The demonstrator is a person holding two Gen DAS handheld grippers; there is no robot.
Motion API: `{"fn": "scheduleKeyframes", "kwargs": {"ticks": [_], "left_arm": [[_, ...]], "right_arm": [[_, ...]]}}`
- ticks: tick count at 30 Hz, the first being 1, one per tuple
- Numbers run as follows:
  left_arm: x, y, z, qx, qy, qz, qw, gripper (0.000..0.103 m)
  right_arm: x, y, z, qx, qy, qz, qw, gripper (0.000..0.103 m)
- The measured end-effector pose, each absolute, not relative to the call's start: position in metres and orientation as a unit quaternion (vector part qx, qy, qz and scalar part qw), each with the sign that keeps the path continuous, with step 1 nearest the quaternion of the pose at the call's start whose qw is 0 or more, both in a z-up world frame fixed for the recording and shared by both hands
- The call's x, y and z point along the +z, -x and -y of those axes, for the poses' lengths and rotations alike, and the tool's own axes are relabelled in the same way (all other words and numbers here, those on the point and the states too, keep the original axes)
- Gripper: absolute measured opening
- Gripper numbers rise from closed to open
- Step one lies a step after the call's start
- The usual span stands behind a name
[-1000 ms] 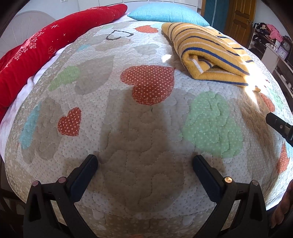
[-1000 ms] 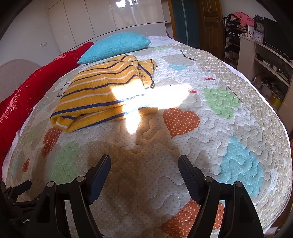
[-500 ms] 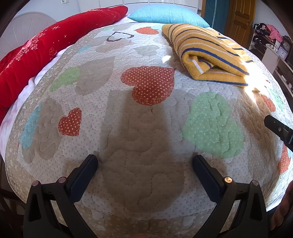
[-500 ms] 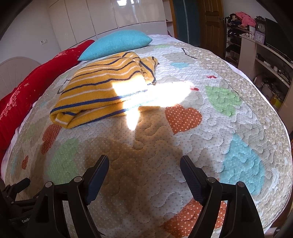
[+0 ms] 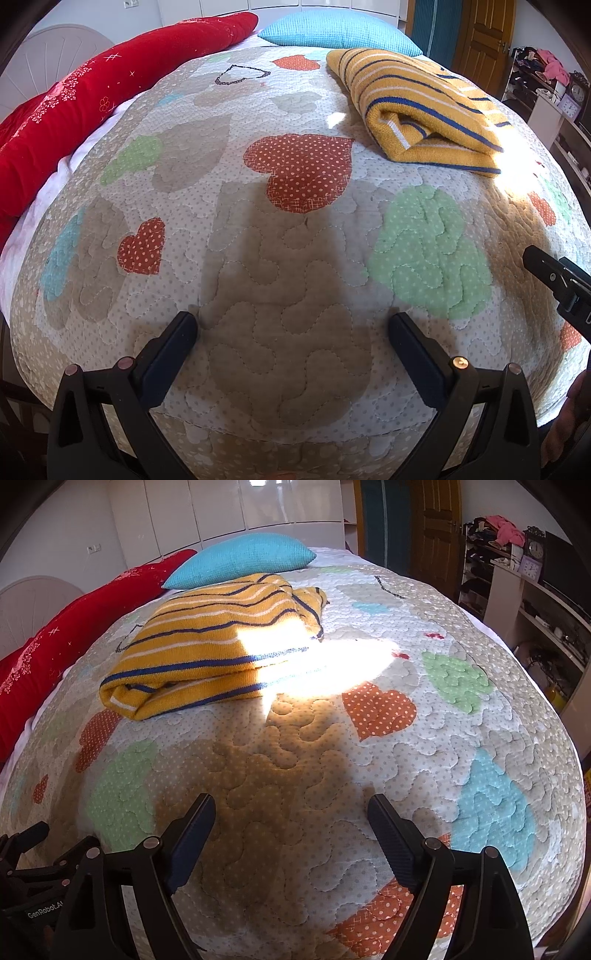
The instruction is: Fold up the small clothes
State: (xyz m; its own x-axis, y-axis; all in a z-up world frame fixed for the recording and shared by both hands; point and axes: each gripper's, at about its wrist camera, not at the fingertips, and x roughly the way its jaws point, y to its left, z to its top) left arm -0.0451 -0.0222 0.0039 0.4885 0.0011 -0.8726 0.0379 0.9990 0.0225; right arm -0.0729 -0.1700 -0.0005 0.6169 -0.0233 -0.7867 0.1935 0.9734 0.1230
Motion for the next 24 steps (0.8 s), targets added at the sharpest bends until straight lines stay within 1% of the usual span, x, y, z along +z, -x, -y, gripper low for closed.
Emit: {"fn": "scheduleKeyframes", "kwargs": {"ticks": [18,21,24], "left_arm": [[0.007,0.048,0.020,-0.020,-0.009,-0.488,0.872,0.103],[0.019,0.053,0.016,-0.021,0.011,-0.471,0.882,0.103],[0.041,0.061,0.011,-0.022,0.029,-0.438,0.898,0.103]], "right_arm": [[0.004,0.077,0.166,-0.062,-0.086,-0.431,0.896,0.090],[0.015,0.081,0.166,-0.065,-0.077,-0.421,0.901,0.090],[0.032,0.088,0.163,-0.075,-0.054,-0.403,0.910,0.090]]}}
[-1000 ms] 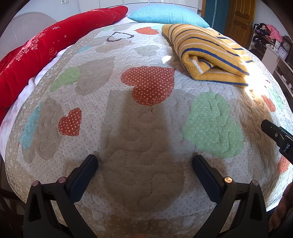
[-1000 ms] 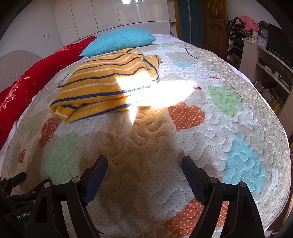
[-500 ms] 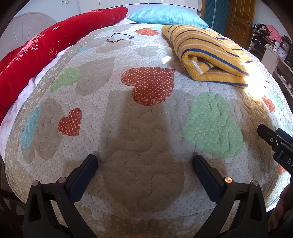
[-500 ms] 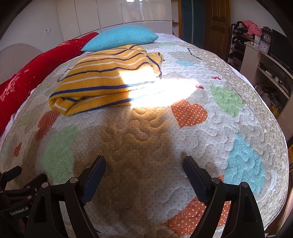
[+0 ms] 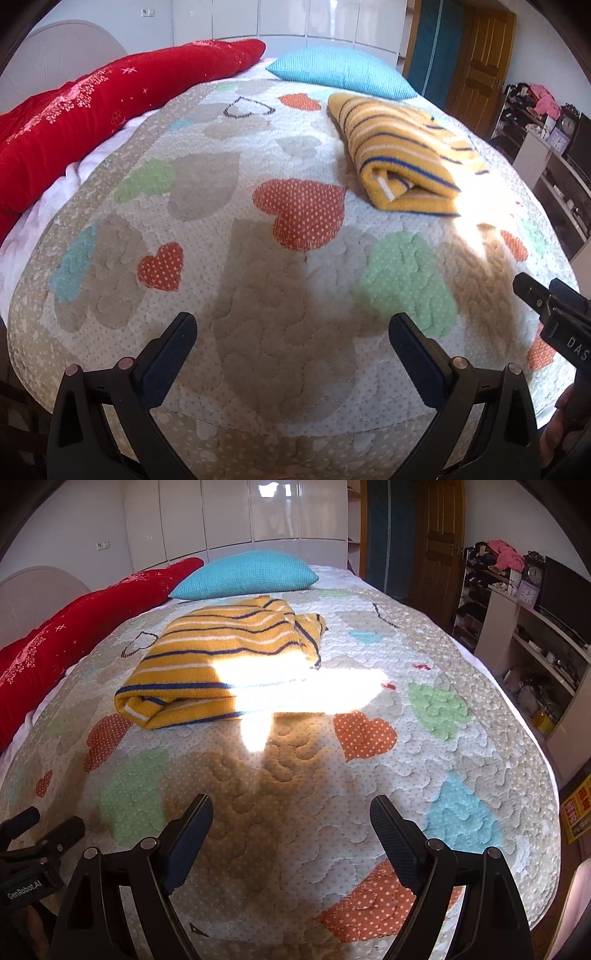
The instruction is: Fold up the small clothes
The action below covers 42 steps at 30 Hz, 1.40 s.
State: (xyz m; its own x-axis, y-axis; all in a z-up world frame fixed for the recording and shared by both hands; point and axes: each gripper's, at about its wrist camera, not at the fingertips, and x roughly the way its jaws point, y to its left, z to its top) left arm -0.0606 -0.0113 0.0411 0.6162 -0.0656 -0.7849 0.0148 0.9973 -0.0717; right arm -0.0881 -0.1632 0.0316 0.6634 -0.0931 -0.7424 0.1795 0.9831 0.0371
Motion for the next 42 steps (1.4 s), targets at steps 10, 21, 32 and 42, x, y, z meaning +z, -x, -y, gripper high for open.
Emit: {"fn": "scheduleKeyframes", "kwargs": {"ticks": [10,21,32,42], "left_arm": [[0.094,0.090,-0.006,-0.052,0.072,-0.388,0.917,0.103],[0.089,0.097,-0.018,-0.055,0.105,-0.405,0.906,0.103],[0.084,0.097,-0.022,-0.047,0.114,-0.417,0.900,0.103],[0.080,0.094,-0.021,-0.041,0.107,-0.429,0.896,0.103]], "right_arm": [[0.084,0.107,0.136,-0.087,0.016,-0.351,0.932,0.090],[0.106,0.108,0.112,-0.078,0.056,-0.332,0.938,0.092],[0.104,0.102,0.100,-0.065,0.071,-0.334,0.938,0.092],[0.101,0.106,0.102,-0.067,0.072,-0.334,0.938,0.093]]}}
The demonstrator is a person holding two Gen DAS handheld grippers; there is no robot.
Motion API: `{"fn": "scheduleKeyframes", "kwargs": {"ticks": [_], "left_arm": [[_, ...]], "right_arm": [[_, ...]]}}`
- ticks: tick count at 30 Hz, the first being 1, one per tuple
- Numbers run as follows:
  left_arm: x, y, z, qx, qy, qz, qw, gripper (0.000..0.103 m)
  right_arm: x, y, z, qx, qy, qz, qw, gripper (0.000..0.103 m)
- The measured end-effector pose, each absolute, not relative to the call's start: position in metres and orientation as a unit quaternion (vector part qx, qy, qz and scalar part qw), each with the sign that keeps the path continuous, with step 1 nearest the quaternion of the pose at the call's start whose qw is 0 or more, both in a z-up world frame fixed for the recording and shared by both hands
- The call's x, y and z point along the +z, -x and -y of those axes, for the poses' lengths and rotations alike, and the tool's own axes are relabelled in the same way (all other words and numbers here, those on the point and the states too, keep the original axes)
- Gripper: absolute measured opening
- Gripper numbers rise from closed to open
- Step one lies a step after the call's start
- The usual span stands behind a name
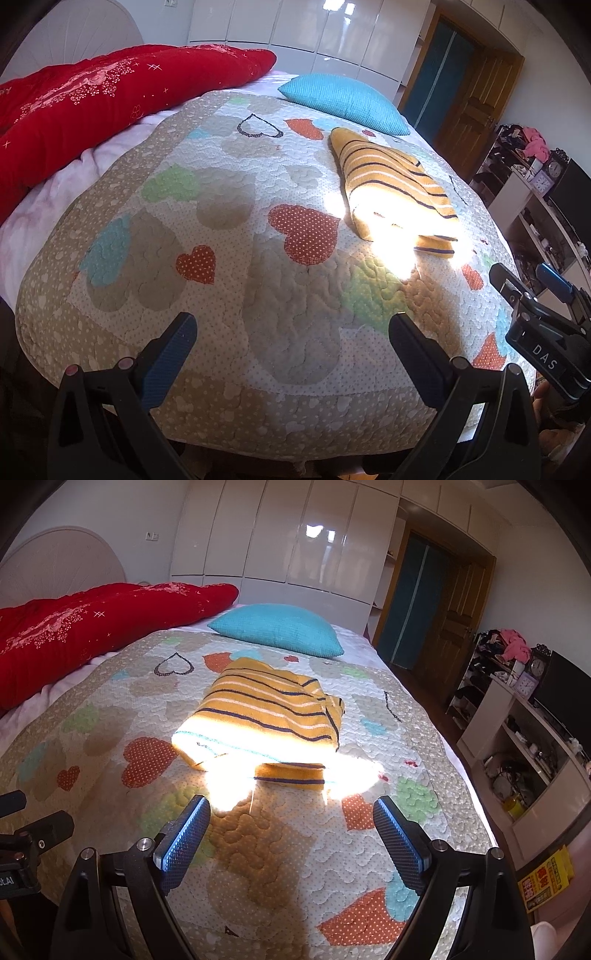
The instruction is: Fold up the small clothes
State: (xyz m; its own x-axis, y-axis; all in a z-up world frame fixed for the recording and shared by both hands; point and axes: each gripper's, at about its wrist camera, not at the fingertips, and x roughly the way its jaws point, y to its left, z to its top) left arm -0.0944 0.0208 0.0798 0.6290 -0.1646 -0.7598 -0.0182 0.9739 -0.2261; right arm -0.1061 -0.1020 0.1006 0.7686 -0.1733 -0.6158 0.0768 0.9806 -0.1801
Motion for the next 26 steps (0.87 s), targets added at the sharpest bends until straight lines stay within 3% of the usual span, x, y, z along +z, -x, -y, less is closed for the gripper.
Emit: {"fn": "scheduleKeyframes", "kwargs": {"ticks": [18,26], "left_arm": [[0.060,0.080,-0.025,-0.020,0.097,-0.450,0.888,0.103],[0.043,0.053,-0.025,-0.012,0.070,-0.468,0.881,0.103]], "right_arm": [[0.080,0.096,0.098,-0.051,0.066,-0.355,0.931,0.094],[0.051,0.073,0.111,-0.029,0.011,-0.398,0.917,0.094]]}}
